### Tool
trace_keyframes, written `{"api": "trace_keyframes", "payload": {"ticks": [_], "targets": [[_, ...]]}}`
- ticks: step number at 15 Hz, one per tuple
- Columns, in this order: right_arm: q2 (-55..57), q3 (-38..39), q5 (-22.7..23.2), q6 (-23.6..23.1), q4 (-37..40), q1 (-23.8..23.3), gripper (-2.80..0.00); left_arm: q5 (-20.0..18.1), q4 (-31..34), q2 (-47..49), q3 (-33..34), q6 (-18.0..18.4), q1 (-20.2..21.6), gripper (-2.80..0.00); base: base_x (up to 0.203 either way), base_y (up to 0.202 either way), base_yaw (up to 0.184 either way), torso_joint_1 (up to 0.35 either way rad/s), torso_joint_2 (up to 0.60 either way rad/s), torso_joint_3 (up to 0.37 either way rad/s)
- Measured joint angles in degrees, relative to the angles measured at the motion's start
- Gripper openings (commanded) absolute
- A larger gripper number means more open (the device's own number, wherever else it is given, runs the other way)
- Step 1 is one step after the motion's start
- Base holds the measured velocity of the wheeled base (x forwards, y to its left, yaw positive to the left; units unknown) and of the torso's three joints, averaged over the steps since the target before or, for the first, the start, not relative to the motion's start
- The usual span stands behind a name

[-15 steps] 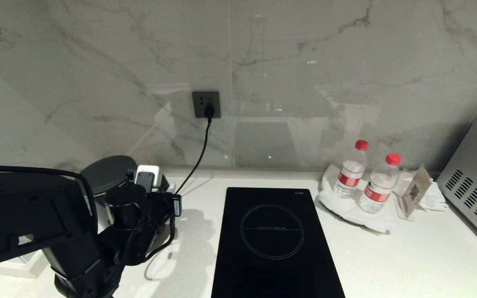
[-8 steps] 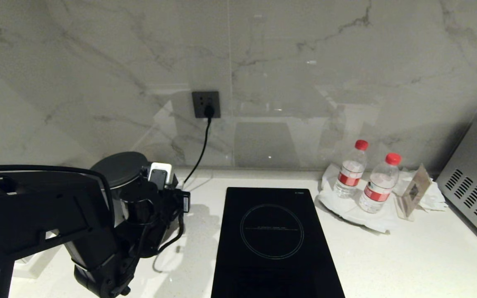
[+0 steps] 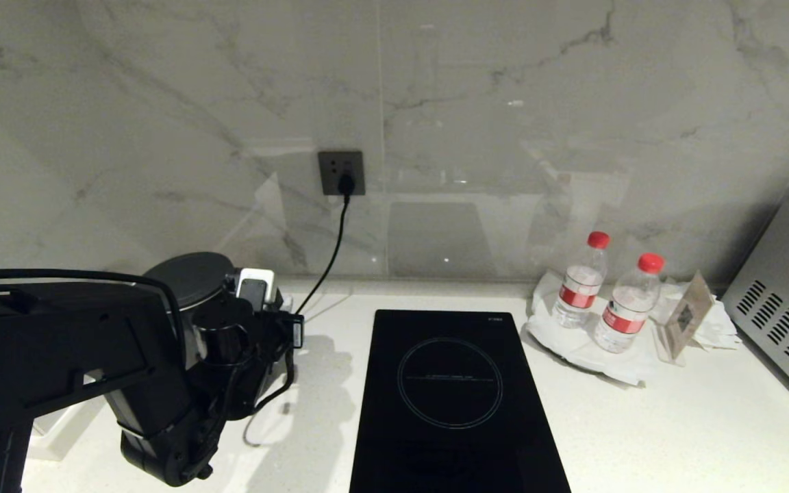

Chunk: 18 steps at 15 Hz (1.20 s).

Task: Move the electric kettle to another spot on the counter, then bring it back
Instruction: Place it on the power base

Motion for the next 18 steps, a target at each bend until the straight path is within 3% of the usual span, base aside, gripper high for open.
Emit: {"api": "trace_keyframes", "payload": {"ticks": [13,18], "targets": [[0.02,0.00,0.00,0.00,0.00,0.00,-2.80,0.43,0.08,-1.96,4.30,-0.13,-2.23,-2.80,0.000,0.000,0.000,0.000,0.00,0.000],[0.02,0.00,-0.02,-0.01,0.00,0.00,-2.80,2.64,0.04,-3.33,4.39,-0.04,-5.37,-2.80,0.000,0.000,0.000,0.000,0.00,0.000]]}}
